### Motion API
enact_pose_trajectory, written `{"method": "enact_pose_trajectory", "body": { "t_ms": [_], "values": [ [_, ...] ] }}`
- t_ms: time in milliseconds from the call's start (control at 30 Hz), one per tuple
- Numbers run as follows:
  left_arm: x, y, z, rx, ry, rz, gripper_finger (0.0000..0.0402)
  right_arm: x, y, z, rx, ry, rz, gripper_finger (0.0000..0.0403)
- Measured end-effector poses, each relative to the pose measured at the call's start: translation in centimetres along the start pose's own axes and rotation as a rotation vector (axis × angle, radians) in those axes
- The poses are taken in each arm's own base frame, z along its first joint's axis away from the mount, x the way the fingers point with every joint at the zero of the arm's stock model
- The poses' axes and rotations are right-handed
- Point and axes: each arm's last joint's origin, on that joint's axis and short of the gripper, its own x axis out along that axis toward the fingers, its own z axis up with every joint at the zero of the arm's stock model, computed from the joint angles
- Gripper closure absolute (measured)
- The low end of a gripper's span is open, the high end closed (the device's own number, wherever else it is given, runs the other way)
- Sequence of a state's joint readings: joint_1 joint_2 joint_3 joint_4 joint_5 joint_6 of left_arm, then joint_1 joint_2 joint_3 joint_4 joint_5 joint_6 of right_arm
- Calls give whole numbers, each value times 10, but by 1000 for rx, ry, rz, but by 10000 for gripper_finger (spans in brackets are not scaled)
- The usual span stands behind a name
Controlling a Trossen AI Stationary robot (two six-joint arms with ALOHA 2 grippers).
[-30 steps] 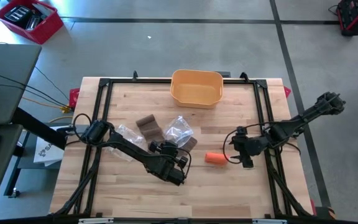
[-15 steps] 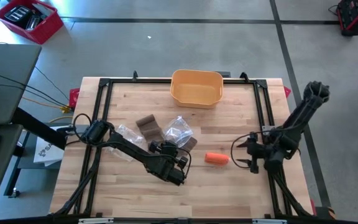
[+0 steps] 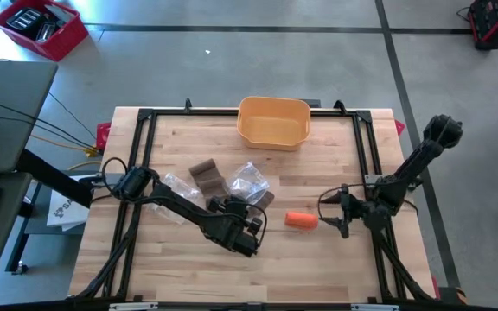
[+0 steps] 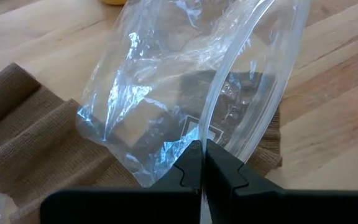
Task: Roll bandage
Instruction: Put the orange bandage into the bottom transparent zip bag
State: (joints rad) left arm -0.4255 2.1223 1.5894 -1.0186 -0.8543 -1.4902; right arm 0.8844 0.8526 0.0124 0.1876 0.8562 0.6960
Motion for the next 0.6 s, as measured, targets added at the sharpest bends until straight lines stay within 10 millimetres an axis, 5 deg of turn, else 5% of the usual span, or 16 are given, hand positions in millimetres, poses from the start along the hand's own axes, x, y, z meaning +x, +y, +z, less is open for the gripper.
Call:
{"method": "enact_pose_trajectory", "body": {
  "t_ms": [600],
  "values": [
    [11, -1, 9, -28, 17, 6, 401, 21, 0, 5, -178, 85, 98, 112]
  ]
}}
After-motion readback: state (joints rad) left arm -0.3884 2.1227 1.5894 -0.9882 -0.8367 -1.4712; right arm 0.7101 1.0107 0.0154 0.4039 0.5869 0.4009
